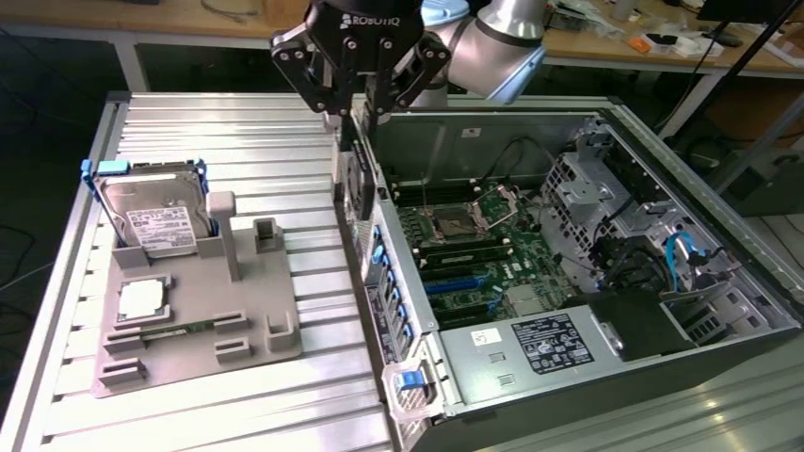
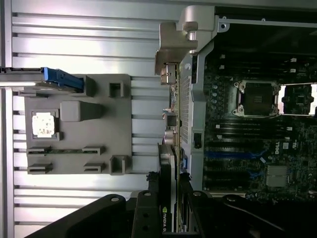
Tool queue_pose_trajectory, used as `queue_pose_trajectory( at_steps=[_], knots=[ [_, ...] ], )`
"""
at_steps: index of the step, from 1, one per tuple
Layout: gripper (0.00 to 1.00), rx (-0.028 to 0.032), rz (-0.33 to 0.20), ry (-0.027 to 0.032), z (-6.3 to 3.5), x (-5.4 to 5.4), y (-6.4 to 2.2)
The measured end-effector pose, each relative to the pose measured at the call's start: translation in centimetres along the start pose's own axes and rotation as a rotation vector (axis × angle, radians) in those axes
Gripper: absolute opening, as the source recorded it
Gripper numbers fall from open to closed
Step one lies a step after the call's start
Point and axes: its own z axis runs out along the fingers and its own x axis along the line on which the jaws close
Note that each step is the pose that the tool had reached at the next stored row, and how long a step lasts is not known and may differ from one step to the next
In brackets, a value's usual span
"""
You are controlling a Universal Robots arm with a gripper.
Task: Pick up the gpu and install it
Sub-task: 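Pick up the gpu and move the gpu toward the slot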
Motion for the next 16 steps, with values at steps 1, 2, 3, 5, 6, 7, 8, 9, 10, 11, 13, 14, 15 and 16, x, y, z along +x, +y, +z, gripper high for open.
queue_pose_trajectory(
  at_steps=[1, 2, 3, 5, 6, 7, 8, 9, 10, 11, 13, 14, 15, 16],
  knots=[
    [0.27, 0.0002, 0.000, 0.0000, -0.04, -0.2, -0.01],
    [0.27, 0.0001, 0.000, -0.0003, -0.05, -0.4, -0.02],
    [0.27, 0.0001, 0.000, -0.0005, -0.05, -0.7, -0.03],
    [0.27, 0.0001, 0.000, -0.0007, -0.05, -1.2, -0.04],
    [0.27, 0.0001, 0.000, -0.0008, -0.04, -1.5, -0.05],
    [0.27, 0.0000, 0.000, -0.0008, -0.03, -1.9, -0.07],
    [0.27, 0.0001, 0.000, -0.0008, -0.02, -2.2, -0.08],
    [0.27, 0.0001, 0.000, -0.0008, -0.01, -2.6, -0.09],
    [0.27, 0.0002, 0.000, -0.0007, 0.00, -3.0, -0.11],
    [0.27, 0.0002, 0.000, -0.0007, 0.01, -3.4, -0.12],
    [0.27, 0.0001, 0.000, -0.0008, 0.04, -4.3, -0.15],
    [0.27, 0.0001, 0.000, -0.0007, 0.05, -4.7, -0.17],
    [0.27, 0.0000, 0.000, -0.0008, 0.07, -5.1, -0.18],
    [0.27, 0.0001, 0.000, -0.0008, 0.09, -5.6, -0.20]
  ],
)
